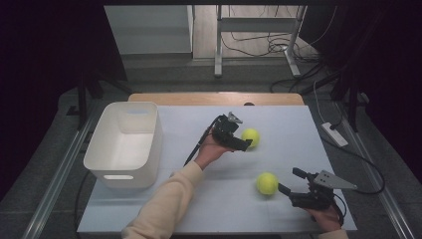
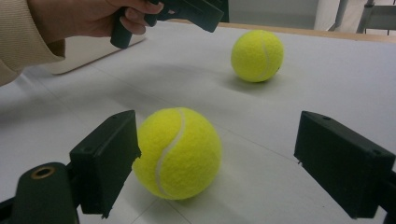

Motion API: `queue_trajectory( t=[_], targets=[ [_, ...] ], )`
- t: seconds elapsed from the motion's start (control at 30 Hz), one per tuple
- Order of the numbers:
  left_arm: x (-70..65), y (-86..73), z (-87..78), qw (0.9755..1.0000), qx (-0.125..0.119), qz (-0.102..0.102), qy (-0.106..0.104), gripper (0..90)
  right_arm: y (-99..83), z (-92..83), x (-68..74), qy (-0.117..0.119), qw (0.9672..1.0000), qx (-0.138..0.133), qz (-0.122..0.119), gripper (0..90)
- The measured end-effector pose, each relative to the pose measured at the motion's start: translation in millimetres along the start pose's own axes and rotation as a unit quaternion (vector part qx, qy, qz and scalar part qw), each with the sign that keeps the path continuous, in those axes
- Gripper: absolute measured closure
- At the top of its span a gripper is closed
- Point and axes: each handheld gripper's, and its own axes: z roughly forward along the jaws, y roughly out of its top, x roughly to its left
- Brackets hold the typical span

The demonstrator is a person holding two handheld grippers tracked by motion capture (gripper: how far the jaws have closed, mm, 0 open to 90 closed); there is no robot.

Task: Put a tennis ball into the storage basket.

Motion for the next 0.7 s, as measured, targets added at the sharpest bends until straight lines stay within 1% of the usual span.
queue_trajectory(
  t=[0.2,0.37,0.5,0.6,0.7],
  targets=[
    [0.0,3.0,1.6,1.0,0.002,0.0,0.004,7.2,0.4,2.2,-0.6,0.002,1.0,0.002,-0.002,13.9],
    [-1.1,3.6,4.7,1.0,0.005,0.002,0.004,7.2,0.3,2.0,-0.6,0.004,1.0,0.003,-0.001,13.9],
    [-2.3,3.7,7.0,1.0,0.004,0.002,0.004,7.3,0.4,3.2,-0.3,0.004,1.0,0.005,-0.006,13.9],
    [-2.6,3.4,10.9,0.9999,0.01,0.005,0.004,7.3,0.4,3.3,0.1,0.004,1.0,0.004,-0.005,13.9],
    [-2.3,4.1,16.8,0.9999,0.011,0.007,0.003,7.3,0.4,3.0,-0.7,0.004,1.0,0.004,-0.004,13.9]
  ],
)
